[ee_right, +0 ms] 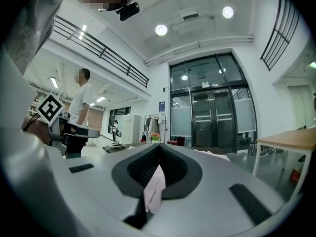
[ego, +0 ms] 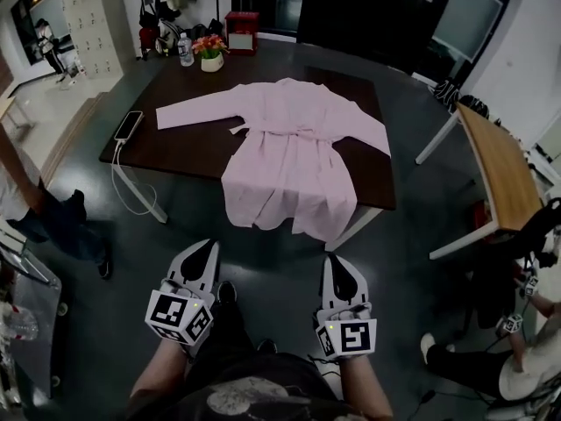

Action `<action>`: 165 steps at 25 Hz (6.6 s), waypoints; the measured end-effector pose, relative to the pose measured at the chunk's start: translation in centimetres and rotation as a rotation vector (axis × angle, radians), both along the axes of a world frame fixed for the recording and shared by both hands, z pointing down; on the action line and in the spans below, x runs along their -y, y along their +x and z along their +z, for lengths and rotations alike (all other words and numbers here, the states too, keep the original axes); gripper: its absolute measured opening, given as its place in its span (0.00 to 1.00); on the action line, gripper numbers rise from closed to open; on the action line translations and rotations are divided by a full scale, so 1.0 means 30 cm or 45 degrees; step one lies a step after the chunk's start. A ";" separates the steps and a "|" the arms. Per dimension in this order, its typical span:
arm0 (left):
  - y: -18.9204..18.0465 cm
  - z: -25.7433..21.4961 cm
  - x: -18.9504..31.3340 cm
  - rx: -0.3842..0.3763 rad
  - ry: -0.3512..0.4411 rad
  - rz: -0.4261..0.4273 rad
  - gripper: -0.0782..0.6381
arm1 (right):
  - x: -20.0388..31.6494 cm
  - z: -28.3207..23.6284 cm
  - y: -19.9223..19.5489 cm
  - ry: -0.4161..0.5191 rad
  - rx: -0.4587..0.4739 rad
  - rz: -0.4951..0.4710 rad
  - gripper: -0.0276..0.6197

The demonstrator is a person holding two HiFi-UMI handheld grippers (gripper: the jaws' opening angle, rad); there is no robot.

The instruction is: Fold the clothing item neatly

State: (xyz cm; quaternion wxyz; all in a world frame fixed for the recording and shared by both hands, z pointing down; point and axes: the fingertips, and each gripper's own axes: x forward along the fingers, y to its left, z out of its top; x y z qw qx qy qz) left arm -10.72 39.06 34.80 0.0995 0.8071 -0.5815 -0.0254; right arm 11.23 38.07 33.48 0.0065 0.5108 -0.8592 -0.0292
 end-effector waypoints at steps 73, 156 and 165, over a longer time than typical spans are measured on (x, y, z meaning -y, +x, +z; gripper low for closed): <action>-1.496 0.487 1.277 0.000 -0.387 -0.418 0.12 | 1.424 0.711 -2.091 -0.578 -0.693 -0.824 0.05; 0.203 0.293 1.794 0.273 -0.304 0.128 0.12 | 1.957 0.572 0.293 -0.793 0.285 0.114 0.05; 0.248 0.316 1.810 0.278 -0.329 0.144 0.12 | 1.931 0.526 0.231 -0.593 -0.147 0.022 0.05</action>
